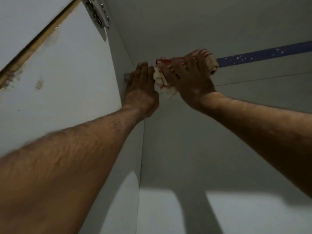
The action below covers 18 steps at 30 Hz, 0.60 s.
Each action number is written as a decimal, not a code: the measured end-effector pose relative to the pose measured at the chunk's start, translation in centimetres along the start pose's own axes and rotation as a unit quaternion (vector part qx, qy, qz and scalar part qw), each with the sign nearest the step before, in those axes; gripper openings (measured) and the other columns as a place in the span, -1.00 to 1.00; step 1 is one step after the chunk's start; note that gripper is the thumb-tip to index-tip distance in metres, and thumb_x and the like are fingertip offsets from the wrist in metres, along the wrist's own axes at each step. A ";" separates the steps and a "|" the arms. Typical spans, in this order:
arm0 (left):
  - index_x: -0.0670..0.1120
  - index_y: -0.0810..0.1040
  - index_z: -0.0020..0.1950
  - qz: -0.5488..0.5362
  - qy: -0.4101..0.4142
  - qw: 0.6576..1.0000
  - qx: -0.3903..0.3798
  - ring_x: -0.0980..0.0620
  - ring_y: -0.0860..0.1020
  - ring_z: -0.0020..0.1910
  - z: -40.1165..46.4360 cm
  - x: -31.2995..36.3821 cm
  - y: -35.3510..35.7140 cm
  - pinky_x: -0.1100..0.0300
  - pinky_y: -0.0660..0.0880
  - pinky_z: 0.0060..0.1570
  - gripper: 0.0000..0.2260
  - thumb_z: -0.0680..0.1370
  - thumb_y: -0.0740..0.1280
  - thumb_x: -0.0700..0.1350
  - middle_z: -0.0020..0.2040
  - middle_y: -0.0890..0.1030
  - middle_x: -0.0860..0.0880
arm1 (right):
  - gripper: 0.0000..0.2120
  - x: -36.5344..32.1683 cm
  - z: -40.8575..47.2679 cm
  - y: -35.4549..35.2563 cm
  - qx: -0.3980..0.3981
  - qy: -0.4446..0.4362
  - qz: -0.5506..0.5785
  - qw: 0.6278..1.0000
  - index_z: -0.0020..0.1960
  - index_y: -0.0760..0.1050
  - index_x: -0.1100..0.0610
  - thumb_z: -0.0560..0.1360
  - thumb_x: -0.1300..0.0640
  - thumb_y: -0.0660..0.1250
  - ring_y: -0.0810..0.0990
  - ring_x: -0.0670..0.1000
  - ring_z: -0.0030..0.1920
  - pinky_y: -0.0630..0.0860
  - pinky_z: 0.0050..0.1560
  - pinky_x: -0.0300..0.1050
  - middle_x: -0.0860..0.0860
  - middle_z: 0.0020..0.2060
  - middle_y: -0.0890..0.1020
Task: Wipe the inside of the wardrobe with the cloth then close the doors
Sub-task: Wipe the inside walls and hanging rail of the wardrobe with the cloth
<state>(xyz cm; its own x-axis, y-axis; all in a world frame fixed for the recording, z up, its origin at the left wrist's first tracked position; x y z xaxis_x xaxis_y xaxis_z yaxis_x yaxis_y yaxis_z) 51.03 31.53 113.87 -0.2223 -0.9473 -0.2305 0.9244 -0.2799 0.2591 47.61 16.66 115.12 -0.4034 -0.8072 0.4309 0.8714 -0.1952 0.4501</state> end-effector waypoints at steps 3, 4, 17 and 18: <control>-0.24 0.08 0.56 0.012 0.005 1.000 0.001 -0.17 0.00 0.58 0.0 0.3 -0.5 -0.07 -0.08 0.55 -0.36 0.52 0.22 -0.17 0.60 0.08 -0.23 | -0.50 3.6 -1.7 0.4 0.005 -0.061 -0.058 0.996 0.56 -0.06 0.04 0.64 0.22 -0.08 0.38 0.38 0.29 0.20 0.34 0.40 0.26 0.43 0.31; -0.26 0.09 0.55 0.016 0.004 1.000 0.001 -0.19 0.02 0.58 0.0 0.5 -0.6 -0.09 -0.06 0.54 -0.37 0.52 0.22 -0.18 0.59 0.10 -0.24 | -0.48 5.0 -2.0 0.6 -0.014 -0.055 -0.066 0.996 0.56 -0.06 0.06 0.64 0.22 -0.03 0.39 0.38 0.26 0.23 0.32 0.40 0.28 0.42 0.30; -0.34 0.01 0.55 0.011 -0.053 0.998 -0.012 -0.23 -0.06 0.58 1.8 6.2 -0.9 -0.06 -0.13 0.55 -0.36 0.55 0.19 -0.15 0.59 0.00 -0.30 | -0.38 10.3 -3.8 -0.7 -0.047 -0.152 -0.105 0.982 0.55 0.02 0.08 0.51 0.31 0.01 0.45 0.32 0.13 0.38 0.18 0.28 0.24 0.38 0.34; -0.33 0.01 0.55 0.010 -0.050 0.999 -0.015 -0.22 -0.06 0.58 2.2 6.9 -0.8 -0.05 -0.13 0.55 -0.36 0.55 0.18 -0.14 0.59 0.00 -0.30 | -0.38 10.9 -3.6 -0.7 -0.055 -0.146 -0.101 0.983 0.54 0.06 0.08 0.50 0.30 0.06 0.47 0.31 0.09 0.40 0.15 0.25 0.23 0.37 0.37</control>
<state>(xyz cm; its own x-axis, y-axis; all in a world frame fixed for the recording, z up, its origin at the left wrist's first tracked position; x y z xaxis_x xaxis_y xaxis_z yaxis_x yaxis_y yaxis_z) 48.05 24.91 114.10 -0.2322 -0.9639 -0.1301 0.9374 -0.2574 0.2346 43.58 6.05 116.66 -0.6195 -0.5553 0.5549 0.7843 -0.4066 0.4687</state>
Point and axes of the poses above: each hand's wrist, its own z-axis towards the middle knuckle, its own y-axis out of the palm, x = y × z, the point moved 4 cm from there along z, towards the middle knuckle
